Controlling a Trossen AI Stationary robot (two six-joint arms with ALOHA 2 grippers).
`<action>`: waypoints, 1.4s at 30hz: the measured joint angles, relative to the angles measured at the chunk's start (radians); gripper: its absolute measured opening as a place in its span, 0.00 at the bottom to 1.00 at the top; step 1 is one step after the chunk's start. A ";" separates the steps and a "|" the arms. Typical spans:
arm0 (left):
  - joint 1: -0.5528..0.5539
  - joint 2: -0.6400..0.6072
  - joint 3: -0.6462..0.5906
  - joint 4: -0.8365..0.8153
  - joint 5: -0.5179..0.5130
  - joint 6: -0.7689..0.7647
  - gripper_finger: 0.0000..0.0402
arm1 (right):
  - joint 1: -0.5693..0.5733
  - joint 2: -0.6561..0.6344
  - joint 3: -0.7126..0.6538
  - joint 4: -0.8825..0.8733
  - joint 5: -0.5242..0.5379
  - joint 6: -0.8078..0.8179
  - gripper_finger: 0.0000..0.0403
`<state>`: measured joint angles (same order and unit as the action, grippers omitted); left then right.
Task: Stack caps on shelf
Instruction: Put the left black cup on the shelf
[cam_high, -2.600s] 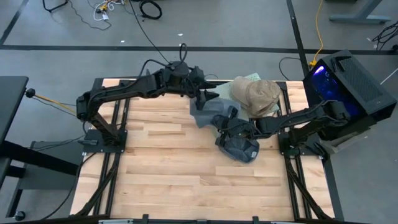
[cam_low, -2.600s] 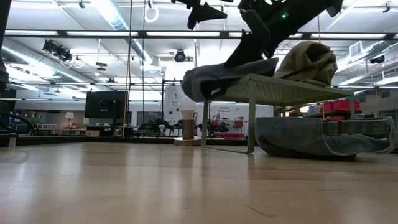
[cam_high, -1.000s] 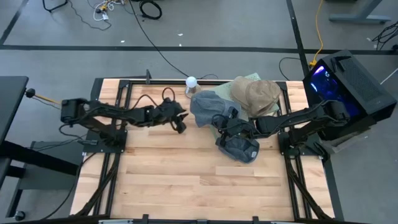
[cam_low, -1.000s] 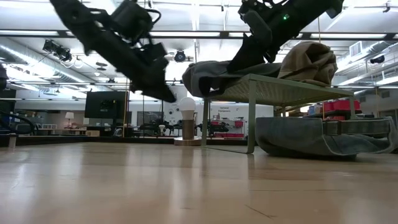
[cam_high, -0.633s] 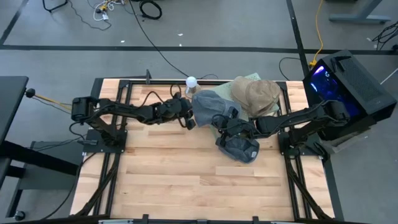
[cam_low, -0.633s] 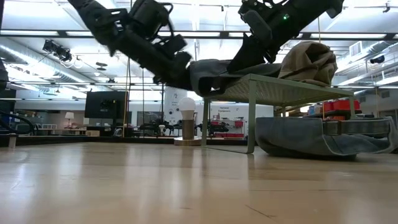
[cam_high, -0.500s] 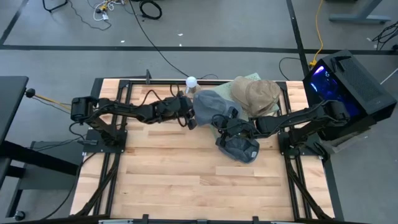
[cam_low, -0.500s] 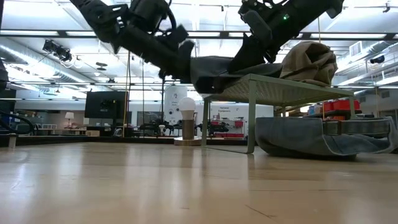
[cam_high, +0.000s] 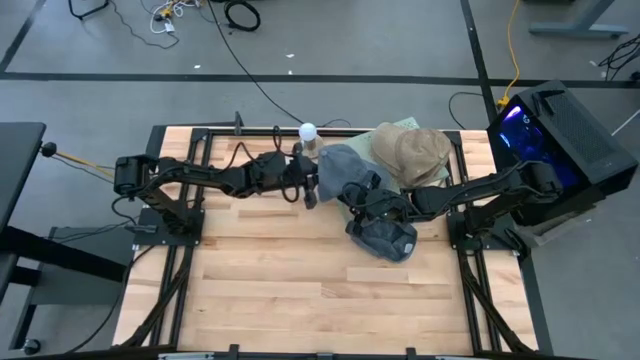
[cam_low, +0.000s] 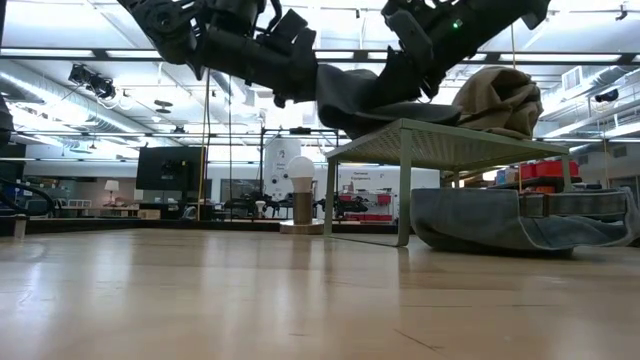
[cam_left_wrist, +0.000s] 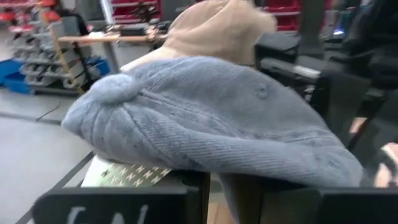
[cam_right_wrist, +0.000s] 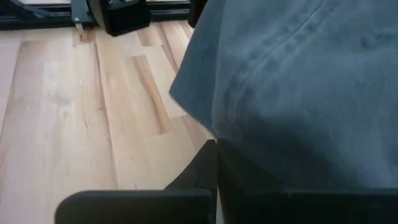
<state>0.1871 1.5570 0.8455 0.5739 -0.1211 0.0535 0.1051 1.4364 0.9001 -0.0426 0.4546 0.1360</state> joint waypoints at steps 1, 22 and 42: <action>0.000 0.000 0.000 0.008 0.017 0.003 0.14 | 0.000 0.000 0.000 0.002 0.000 -0.003 0.01; 0.029 0.028 0.001 0.093 -0.034 0.045 0.14 | 0.016 0.000 0.000 0.180 -0.150 -0.184 0.01; 0.059 0.028 0.001 0.182 -0.063 0.037 0.14 | -0.026 0.143 0.065 0.287 -0.171 -0.254 0.00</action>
<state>0.2459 1.5848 0.8463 0.7563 -0.1845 0.0902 0.0794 1.5791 0.9647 0.2442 0.2838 -0.1181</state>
